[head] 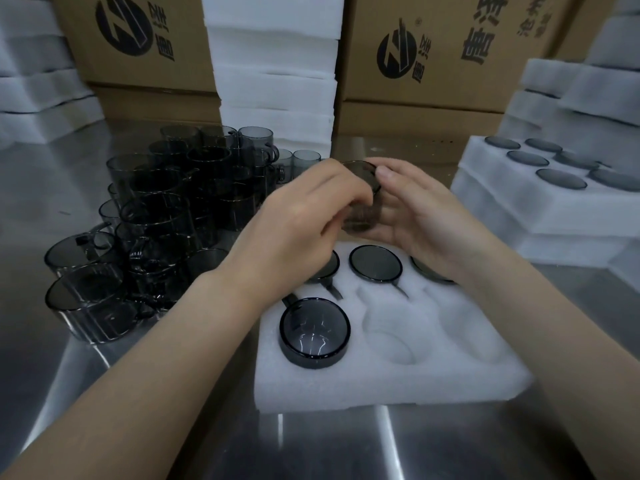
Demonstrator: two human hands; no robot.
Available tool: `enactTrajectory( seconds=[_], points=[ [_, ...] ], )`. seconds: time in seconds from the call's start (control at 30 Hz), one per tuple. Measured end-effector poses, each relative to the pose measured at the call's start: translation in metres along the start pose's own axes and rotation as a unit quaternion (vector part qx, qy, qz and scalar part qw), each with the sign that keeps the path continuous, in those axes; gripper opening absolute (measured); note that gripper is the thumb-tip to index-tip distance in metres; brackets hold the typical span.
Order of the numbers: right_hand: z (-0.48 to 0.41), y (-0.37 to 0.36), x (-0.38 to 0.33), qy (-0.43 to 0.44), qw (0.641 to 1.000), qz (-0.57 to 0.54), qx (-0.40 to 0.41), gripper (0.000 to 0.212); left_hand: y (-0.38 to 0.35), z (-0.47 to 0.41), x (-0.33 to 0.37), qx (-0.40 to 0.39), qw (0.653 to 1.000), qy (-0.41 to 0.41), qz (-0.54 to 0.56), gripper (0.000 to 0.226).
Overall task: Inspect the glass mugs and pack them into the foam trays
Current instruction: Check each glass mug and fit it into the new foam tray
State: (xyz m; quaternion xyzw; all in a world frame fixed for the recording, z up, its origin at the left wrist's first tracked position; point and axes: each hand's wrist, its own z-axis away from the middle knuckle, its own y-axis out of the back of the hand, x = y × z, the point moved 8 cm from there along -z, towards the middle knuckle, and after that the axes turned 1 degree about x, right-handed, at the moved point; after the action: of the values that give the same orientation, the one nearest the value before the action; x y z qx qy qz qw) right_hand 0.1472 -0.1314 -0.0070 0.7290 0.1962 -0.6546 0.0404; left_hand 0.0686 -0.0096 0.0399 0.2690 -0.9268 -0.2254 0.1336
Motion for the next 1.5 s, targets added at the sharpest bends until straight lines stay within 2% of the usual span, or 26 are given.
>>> enactTrajectory(
  seconds=[0.07,0.1,0.17,0.23,0.27,0.33,0.43,0.57,0.77,0.9,1.03,1.3,1.4,1.5],
  points=[
    [0.0,0.002,-0.001,0.004,1.0,-0.026,0.007,0.025,0.001,0.0,-0.004,0.005,0.999,0.028,0.014,0.032],
    [0.0,0.003,-0.002,0.005,0.999,-0.04,0.008,0.02,0.001,0.001,-0.009,0.008,0.998,0.057,0.024,0.045],
    [0.001,0.002,-0.003,0.006,0.997,-0.071,0.009,0.014,-0.002,0.007,-0.026,0.01,0.986,0.152,0.065,0.074],
    [0.001,0.001,-0.004,0.013,0.996,-0.084,0.002,0.012,-0.008,0.015,-0.046,0.001,0.956,0.266,0.122,0.09],
    [0.002,0.0,-0.005,0.018,0.997,-0.079,-0.004,0.012,-0.014,0.019,-0.053,-0.01,0.94,0.307,0.152,0.093],
    [0.003,-0.004,-0.005,0.023,0.998,-0.058,-0.02,0.009,-0.023,0.023,-0.059,-0.036,0.918,0.337,0.207,0.082],
    [0.004,-0.007,-0.003,0.023,0.999,-0.031,-0.034,0.008,-0.027,0.023,-0.06,-0.031,0.901,0.331,0.277,0.063],
    [0.002,-0.004,-0.005,0.028,0.999,0.005,-0.016,0.011,-0.025,0.022,-0.057,-0.007,0.905,0.317,0.286,0.067],
    [0.003,-0.003,-0.002,0.005,1.0,0.026,-0.001,0.026,-0.021,0.016,-0.047,-0.004,0.947,0.264,0.185,0.073],
    [0.003,-0.004,-0.002,0.007,0.999,0.029,0.015,0.034,-0.017,0.01,-0.036,-0.011,0.975,0.2,0.099,0.069],
    [0.004,-0.007,-0.001,0.016,0.999,0.038,0.03,0.032,-0.019,0.006,-0.029,-0.031,0.986,0.152,0.06,0.061],
    [0.008,-0.006,-0.007,0.085,0.971,0.221,0.043,0.049,-0.018,0.008,-0.033,-0.03,0.979,0.191,0.067,0.061],
    [0.007,-0.007,-0.007,0.095,0.964,0.248,0.023,0.05,-0.021,0.012,-0.042,-0.033,0.963,0.252,0.092,0.063],
    [0.007,-0.006,-0.01,0.11,0.968,0.227,0.001,0.046,-0.023,0.02,-0.053,-0.024,0.933,0.324,0.159,0.059]
  ],
)
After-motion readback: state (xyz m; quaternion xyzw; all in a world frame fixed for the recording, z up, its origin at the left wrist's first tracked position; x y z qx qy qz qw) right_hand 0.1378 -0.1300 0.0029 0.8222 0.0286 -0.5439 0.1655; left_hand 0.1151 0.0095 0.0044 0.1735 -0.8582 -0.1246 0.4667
